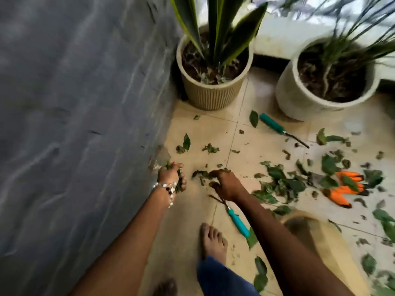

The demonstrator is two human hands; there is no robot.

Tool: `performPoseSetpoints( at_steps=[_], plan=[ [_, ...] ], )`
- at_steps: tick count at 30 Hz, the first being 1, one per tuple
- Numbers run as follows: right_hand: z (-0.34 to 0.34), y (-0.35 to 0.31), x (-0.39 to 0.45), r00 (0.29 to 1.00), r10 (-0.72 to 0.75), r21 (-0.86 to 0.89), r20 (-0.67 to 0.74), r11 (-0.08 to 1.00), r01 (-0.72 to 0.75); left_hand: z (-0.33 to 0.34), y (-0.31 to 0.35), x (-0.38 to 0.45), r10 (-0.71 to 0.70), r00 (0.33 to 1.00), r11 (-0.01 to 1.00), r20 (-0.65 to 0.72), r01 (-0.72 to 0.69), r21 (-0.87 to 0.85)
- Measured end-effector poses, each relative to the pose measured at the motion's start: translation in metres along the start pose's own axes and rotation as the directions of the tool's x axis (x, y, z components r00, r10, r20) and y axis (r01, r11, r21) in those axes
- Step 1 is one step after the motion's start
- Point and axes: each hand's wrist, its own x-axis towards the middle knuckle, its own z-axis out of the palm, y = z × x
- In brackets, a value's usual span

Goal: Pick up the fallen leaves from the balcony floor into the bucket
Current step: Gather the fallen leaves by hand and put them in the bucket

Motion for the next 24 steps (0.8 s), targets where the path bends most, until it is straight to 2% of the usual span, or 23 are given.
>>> performPoseSetpoints(
  at_steps=[2, 4, 8, 10, 14, 15, 17, 19, 21, 22, 24],
  plan=[
    [0.040, 0.029, 0.051, 0.993, -0.111, -0.125, 0.045, 0.985, 0.116, 0.013, -0.017, 0.063, 0.020, 1.000, 1.000, 0.010, -0.019, -0.022],
    [0.080, 0.055, 0.093, 0.975, -0.209, -0.321, 0.072, 0.921, 0.221, 0.022, -0.032, 0.118, 0.063, 0.998, 0.996, -0.002, -0.063, -0.070],
    [0.135, 0.089, 0.123, 0.923, -0.382, -0.513, 0.047, 0.784, 0.350, 0.027, -0.049, 0.186, 0.095, 0.995, 0.966, 0.020, -0.087, -0.242],
    [0.153, 0.103, 0.123, 0.889, -0.456, -0.553, -0.029, 0.748, 0.366, 0.030, -0.053, 0.204, 0.101, 0.992, 0.941, 0.072, -0.071, -0.332],
    [0.170, 0.115, 0.124, 0.778, -0.568, -0.545, -0.269, 0.756, 0.363, 0.033, -0.057, 0.216, 0.138, 0.982, 0.920, 0.125, -0.081, -0.383],
    [0.167, 0.114, 0.126, 0.760, -0.582, -0.546, -0.289, 0.752, 0.369, 0.032, -0.059, 0.218, 0.143, 0.980, 0.920, 0.136, -0.081, -0.384],
    [0.160, 0.114, 0.132, 0.782, -0.575, -0.544, -0.241, 0.747, 0.382, 0.029, -0.062, 0.222, 0.137, 0.979, 0.924, 0.153, -0.071, -0.375],
    [0.149, 0.113, 0.135, 0.793, -0.564, -0.496, -0.229, 0.769, 0.403, 0.023, -0.063, 0.223, 0.139, 0.975, 0.933, 0.176, -0.069, -0.353],
    [0.131, 0.102, 0.135, 0.799, -0.459, -0.267, -0.388, 0.886, 0.379, 0.020, -0.062, 0.220, 0.137, 0.969, 0.947, 0.205, -0.068, -0.313],
    [0.121, 0.092, 0.136, 0.774, -0.386, -0.116, -0.503, 0.917, 0.382, 0.017, -0.061, 0.216, 0.134, 0.968, 0.957, 0.213, -0.070, -0.282],
    [0.104, 0.067, 0.141, 0.734, -0.211, 0.122, -0.646, 0.920, 0.372, 0.015, -0.061, 0.212, 0.121, 0.962, 0.975, 0.244, -0.070, -0.209]
  ],
)
